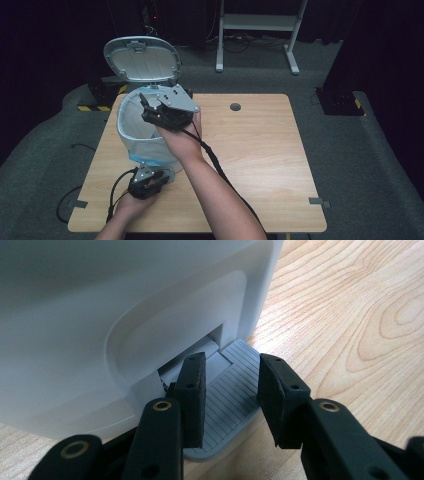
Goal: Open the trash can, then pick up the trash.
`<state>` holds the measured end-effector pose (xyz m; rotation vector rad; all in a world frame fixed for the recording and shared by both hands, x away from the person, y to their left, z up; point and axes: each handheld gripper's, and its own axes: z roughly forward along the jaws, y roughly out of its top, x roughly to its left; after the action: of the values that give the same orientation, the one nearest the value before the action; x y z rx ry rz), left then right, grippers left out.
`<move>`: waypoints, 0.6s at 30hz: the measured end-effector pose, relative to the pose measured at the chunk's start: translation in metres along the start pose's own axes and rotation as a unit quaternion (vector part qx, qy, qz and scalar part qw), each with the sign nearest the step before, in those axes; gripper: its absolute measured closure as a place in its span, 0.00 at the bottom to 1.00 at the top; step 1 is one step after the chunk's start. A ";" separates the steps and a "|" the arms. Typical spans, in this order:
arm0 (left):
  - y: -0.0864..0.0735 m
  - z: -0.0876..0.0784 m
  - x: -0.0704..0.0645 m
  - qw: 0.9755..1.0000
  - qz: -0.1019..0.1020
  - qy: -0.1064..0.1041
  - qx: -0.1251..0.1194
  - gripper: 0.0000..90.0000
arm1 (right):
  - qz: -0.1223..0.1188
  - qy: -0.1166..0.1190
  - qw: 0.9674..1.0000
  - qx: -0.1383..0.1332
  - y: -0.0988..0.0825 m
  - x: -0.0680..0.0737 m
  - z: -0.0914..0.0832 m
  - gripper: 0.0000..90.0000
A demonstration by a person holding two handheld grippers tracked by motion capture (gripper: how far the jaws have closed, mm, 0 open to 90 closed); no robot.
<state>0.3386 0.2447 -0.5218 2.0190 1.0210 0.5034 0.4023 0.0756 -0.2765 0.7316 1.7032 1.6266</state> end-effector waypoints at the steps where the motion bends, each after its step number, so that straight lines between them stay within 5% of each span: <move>1: 0.000 0.000 0.000 1.000 0.000 0.000 0.000 0.71 | 0.000 0.004 1.000 0.002 -0.001 0.000 -0.001 0.23; 18: 0.000 0.000 0.001 1.000 -0.003 -0.003 -0.002 0.71 | -0.007 0.009 1.000 0.022 -0.015 0.000 -0.016 0.23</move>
<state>0.3389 0.2450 -0.5220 2.0113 1.0215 0.4965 0.3907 0.0652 -0.2910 0.7271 1.7575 1.5948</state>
